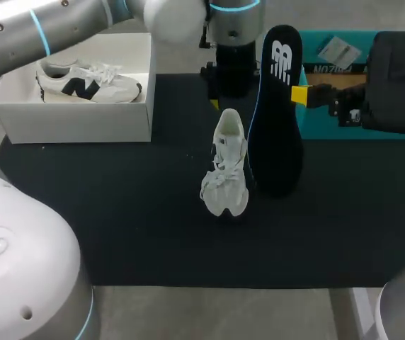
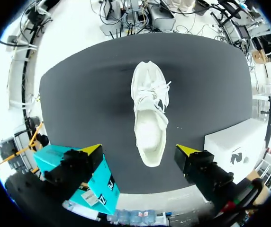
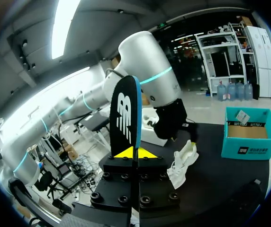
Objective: Take the shoe out of the shoebox, open the shoe tongue, remove and reinsert the insole, then place the shoe into the shoebox
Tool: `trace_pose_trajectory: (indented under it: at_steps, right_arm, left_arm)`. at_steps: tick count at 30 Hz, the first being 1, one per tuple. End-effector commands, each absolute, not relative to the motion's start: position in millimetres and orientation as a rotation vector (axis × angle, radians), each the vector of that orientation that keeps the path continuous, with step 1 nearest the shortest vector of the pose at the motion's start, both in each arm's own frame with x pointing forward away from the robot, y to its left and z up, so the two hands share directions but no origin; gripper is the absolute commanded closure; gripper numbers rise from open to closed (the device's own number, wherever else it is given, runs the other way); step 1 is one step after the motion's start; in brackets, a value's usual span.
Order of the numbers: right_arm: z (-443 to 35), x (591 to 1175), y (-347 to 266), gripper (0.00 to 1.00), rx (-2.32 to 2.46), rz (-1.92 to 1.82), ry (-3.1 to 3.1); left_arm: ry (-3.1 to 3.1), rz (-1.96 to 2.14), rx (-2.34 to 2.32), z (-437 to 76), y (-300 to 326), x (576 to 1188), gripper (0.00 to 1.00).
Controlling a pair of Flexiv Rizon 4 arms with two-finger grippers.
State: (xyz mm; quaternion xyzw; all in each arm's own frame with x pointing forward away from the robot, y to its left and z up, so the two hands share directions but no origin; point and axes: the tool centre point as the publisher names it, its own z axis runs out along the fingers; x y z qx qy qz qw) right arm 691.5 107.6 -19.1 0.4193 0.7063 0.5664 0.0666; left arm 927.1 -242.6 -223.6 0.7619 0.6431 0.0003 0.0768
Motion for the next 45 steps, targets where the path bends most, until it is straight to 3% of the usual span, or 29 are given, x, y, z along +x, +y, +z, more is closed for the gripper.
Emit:
trace_pose_trajectory:
  at_steps: [1, 12, 19, 29, 45]
  right_arm:
    - [-19, 673, 107, 1.0, 1.266, 1.709, 2.109]
    - [-19, 673, 107, 1.0, 1.266, 1.709, 2.109]
    - [-19, 673, 107, 1.0, 1.266, 1.709, 2.109]
    - [-22, 755, 43, 1.0, 1.363, 1.853, 2.206]
    - [-32, 858, -2, 1.0, 1.864, 1.814, 2.335]
  left_arm:
    - [1.8, -0.2, 2.24, -225, -237, 931, 0.0]
    - [1.8, -0.2, 2.24, -225, -237, 931, 0.0]
    - [1.869, -0.498, 1.934, -196, -256, 935, 0.0]
    - [1.806, -0.662, 1.549, -130, -253, 934, 0.0]
    - [1.554, -0.838, 1.22, -102, -257, 925, 0.0]
